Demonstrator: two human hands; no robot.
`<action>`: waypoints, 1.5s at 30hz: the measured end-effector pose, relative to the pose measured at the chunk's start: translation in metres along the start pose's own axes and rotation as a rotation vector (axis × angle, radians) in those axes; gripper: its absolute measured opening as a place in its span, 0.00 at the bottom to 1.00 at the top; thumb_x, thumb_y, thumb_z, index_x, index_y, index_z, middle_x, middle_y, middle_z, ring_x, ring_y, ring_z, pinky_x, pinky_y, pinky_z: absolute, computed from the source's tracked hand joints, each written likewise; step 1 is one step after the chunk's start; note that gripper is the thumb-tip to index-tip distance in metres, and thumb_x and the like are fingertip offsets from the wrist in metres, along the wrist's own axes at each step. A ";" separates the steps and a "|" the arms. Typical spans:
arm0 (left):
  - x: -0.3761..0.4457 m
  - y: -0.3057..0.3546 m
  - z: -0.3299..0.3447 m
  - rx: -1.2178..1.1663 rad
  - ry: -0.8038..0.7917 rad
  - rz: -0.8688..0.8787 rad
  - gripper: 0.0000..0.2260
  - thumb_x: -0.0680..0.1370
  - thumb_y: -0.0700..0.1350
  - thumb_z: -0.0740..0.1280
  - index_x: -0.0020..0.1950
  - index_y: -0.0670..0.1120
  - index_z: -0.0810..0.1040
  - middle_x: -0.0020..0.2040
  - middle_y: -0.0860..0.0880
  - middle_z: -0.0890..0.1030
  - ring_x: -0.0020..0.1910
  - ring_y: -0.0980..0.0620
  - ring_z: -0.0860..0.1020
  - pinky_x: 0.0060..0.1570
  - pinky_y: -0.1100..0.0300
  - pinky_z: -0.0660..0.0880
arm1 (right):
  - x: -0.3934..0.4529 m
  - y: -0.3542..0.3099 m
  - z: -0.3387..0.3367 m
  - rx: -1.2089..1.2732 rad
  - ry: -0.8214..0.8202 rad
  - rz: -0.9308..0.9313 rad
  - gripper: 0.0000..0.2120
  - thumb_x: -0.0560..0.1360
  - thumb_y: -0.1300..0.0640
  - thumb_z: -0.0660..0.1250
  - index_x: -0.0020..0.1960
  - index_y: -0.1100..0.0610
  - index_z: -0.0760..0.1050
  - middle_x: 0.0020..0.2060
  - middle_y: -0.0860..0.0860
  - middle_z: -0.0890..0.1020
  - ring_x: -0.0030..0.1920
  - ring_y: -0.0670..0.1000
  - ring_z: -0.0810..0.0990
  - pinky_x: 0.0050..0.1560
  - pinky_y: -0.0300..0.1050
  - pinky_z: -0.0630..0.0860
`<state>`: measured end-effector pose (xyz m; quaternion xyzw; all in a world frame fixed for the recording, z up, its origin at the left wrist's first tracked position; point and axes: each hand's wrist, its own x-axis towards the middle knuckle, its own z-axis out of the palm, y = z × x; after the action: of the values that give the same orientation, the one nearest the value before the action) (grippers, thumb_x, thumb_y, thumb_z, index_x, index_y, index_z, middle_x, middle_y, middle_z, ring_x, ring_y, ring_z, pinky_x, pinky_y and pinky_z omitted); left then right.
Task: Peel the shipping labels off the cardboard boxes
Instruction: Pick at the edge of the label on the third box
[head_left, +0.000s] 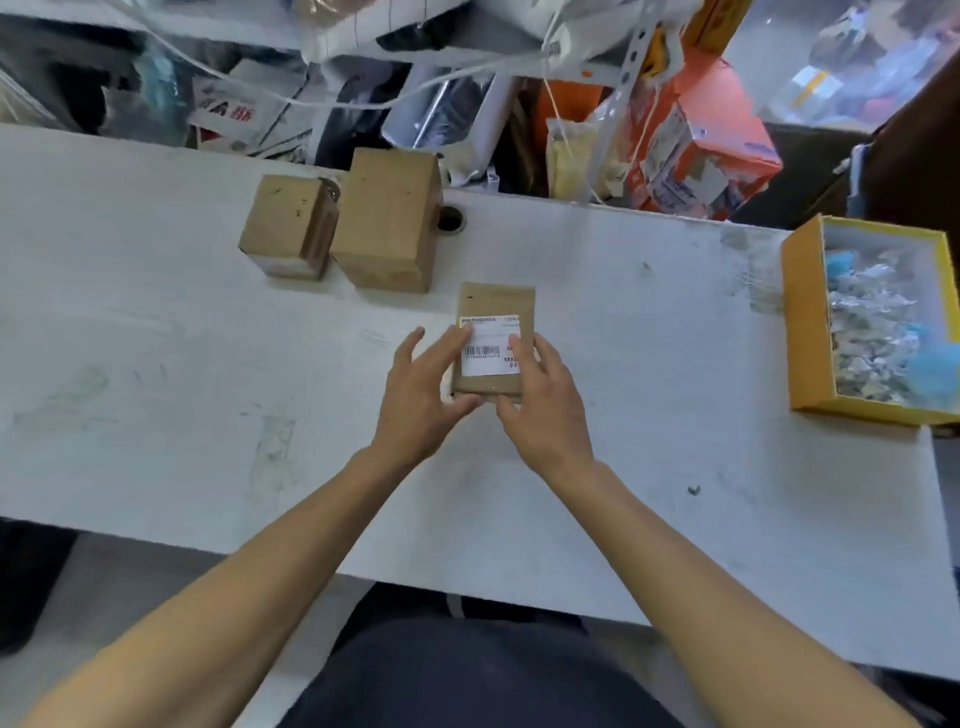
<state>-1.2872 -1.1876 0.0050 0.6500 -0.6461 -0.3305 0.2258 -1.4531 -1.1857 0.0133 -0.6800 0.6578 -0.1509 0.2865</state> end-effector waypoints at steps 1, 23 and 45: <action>-0.014 -0.008 -0.002 -0.018 0.002 -0.010 0.36 0.73 0.49 0.76 0.78 0.54 0.64 0.76 0.58 0.67 0.78 0.46 0.54 0.73 0.47 0.62 | -0.011 -0.004 0.010 0.009 -0.010 -0.001 0.32 0.75 0.57 0.68 0.76 0.54 0.60 0.75 0.55 0.61 0.69 0.57 0.67 0.65 0.51 0.72; -0.090 -0.104 -0.034 0.042 -0.334 0.190 0.51 0.62 0.70 0.74 0.79 0.61 0.54 0.80 0.50 0.52 0.79 0.47 0.46 0.75 0.45 0.55 | -0.109 -0.045 0.078 0.159 0.139 0.251 0.14 0.78 0.57 0.65 0.63 0.55 0.75 0.69 0.47 0.69 0.63 0.46 0.74 0.63 0.49 0.74; -0.060 -0.110 -0.013 -0.033 -0.378 0.344 0.58 0.59 0.73 0.72 0.80 0.48 0.55 0.78 0.52 0.58 0.74 0.49 0.59 0.73 0.52 0.61 | -0.084 -0.047 0.085 0.088 0.230 0.258 0.07 0.75 0.63 0.67 0.50 0.57 0.83 0.61 0.49 0.77 0.54 0.50 0.80 0.57 0.48 0.77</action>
<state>-1.1987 -1.1234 -0.0577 0.4536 -0.7724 -0.4131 0.1644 -1.3725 -1.0888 -0.0120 -0.5551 0.7608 -0.2183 0.2557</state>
